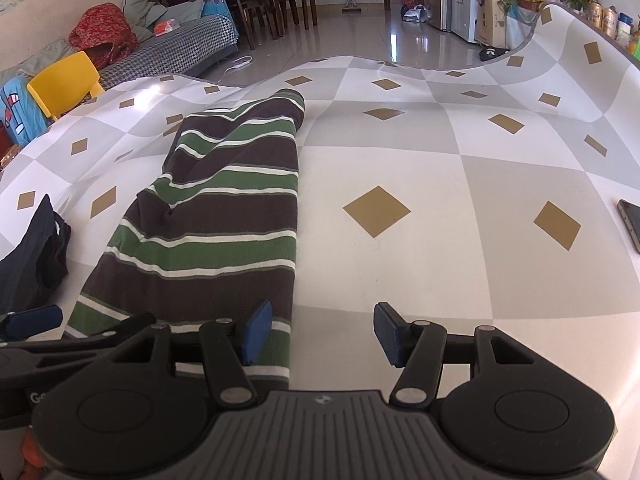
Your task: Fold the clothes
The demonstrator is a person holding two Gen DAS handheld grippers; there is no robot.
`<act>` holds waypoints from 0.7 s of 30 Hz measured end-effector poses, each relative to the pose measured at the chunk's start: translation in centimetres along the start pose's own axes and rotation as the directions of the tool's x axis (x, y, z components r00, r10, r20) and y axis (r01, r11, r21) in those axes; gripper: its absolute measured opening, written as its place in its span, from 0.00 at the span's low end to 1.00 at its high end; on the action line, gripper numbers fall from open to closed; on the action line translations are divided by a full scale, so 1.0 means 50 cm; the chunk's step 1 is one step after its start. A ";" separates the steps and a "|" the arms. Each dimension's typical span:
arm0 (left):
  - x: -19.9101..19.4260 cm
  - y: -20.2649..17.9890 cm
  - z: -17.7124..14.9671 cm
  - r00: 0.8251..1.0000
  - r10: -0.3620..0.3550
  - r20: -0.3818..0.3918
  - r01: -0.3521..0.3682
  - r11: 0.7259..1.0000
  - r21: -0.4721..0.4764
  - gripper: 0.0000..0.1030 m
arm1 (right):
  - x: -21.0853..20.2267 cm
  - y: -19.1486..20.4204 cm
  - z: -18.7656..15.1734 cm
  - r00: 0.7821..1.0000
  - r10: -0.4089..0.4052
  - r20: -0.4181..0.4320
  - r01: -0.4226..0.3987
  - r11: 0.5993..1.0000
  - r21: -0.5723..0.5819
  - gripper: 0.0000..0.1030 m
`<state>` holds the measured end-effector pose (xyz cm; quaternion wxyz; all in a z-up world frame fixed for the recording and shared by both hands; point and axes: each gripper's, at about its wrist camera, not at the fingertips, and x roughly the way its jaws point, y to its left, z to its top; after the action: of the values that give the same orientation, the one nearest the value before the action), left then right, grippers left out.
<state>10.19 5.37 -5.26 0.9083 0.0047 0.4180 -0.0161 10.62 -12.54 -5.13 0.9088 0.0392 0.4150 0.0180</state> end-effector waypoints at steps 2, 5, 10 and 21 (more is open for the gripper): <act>0.011 0.000 0.006 1.000 -0.003 0.003 0.003 1.000 0.006 1.00 | 0.010 0.003 0.007 1.000 -0.002 0.000 0.002 1.000 -0.011 0.54; 0.032 0.008 0.012 1.000 -0.018 -0.005 0.018 1.000 -0.008 1.00 | 0.024 0.005 0.017 1.000 0.002 0.004 -0.002 1.000 -0.022 0.54; 0.068 0.033 0.007 0.999 -0.010 -0.048 0.008 0.998 -0.055 1.00 | 0.049 0.022 0.030 0.999 -0.030 0.013 0.031 0.995 -0.097 0.53; 0.069 0.067 -0.004 0.998 0.052 -0.037 -0.056 0.993 -0.101 1.00 | 0.068 0.038 0.014 0.993 -0.103 0.059 0.113 0.972 -0.205 0.54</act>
<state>12.40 8.61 -8.01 0.9002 -0.0302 0.4334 0.0301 13.37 -10.45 -7.08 0.9173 -0.0783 0.3904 0.0111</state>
